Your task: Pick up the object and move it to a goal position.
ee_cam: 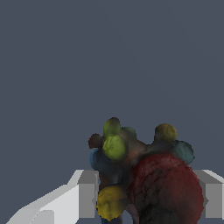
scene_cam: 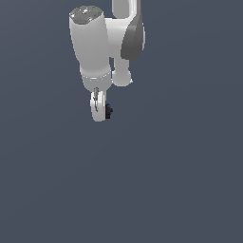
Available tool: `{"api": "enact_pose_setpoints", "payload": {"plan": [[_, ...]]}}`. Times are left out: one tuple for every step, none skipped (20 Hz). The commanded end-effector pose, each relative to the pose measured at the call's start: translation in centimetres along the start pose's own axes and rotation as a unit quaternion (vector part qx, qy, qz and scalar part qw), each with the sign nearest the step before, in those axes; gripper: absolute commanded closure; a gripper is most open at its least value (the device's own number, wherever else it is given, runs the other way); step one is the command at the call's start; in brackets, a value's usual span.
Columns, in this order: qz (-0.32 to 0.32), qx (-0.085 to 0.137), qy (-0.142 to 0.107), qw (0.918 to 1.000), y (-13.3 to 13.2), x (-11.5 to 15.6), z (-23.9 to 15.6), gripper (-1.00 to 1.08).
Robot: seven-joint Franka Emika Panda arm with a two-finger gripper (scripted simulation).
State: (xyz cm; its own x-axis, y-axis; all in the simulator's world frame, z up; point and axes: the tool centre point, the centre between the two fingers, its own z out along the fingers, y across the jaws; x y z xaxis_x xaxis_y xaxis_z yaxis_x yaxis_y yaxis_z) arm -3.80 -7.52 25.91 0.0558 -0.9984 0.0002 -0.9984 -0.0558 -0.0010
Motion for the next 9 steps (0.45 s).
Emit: {"api": "enact_pose_setpoints", "payload": {"plan": [[0.000, 0.000, 0.000, 1.0000, 0.1, 0.3, -1.4, 1.08], [0.000, 0.000, 0.000, 1.0000, 0.1, 0.4, -1.8, 1.08], [-0.001, 0.000, 0.000, 1.0000, 0.1, 0.5, -2.2, 1.08], [-0.001, 0.000, 0.000, 1.0000, 0.1, 0.6, -2.5, 1.08], [-0.001, -0.001, 0.000, 1.0000, 0.1, 0.6, -2.7, 1.08], [-0.001, -0.001, 0.000, 1.0000, 0.1, 0.7, -2.9, 1.08], [-0.001, -0.001, 0.000, 1.0000, 0.1, 0.7, -3.0, 1.08], [-0.001, -0.001, 0.000, 1.0000, 0.1, 0.7, -3.1, 1.08], [-0.001, -0.001, 0.000, 1.0000, 0.1, 0.7, -3.1, 1.08]]}}
